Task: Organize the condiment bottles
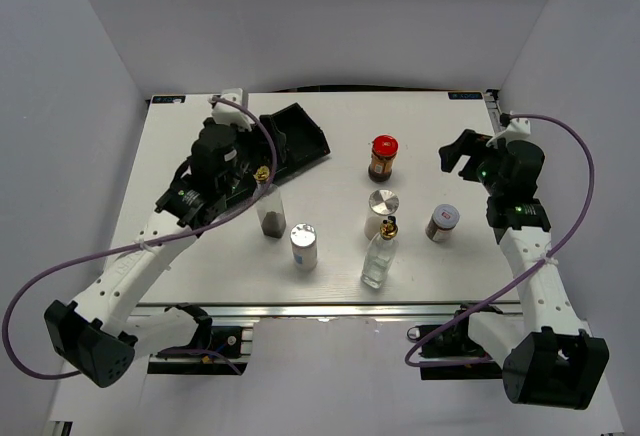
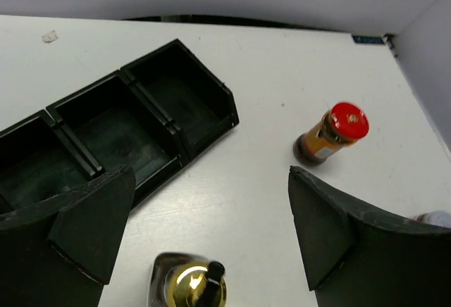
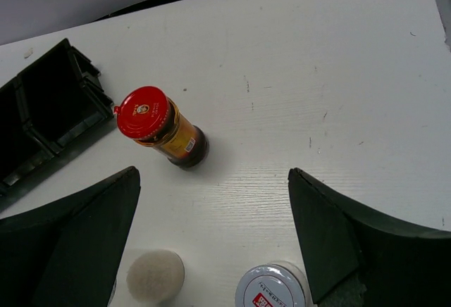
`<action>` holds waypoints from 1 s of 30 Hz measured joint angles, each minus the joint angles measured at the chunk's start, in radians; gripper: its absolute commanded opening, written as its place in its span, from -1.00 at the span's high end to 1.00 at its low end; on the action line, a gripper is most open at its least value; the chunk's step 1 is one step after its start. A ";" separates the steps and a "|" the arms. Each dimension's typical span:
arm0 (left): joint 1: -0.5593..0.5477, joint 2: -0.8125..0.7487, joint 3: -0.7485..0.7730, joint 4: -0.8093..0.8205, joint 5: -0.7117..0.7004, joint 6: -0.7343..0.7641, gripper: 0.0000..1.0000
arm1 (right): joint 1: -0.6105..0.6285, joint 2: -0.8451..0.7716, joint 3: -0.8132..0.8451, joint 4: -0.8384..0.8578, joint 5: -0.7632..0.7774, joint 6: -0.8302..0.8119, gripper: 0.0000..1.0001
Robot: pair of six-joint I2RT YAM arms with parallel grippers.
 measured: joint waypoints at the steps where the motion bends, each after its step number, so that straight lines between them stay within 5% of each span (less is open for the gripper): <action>1: -0.023 -0.001 0.000 -0.018 -0.018 0.008 -0.96 | 0.000 0.002 0.000 0.000 -0.011 -0.005 -0.79; 18: -0.219 -0.047 -0.084 -0.215 -0.259 -0.004 -0.92 | 0.000 0.035 0.000 -0.010 -0.076 -0.033 -0.79; 24: -0.230 -0.042 -0.131 -0.213 -0.281 -0.017 -0.59 | 0.000 0.055 0.000 -0.010 -0.120 -0.045 -0.79; 30: -0.259 -0.002 -0.138 -0.159 -0.335 -0.003 0.06 | 0.000 0.084 0.002 -0.016 -0.155 -0.065 -0.79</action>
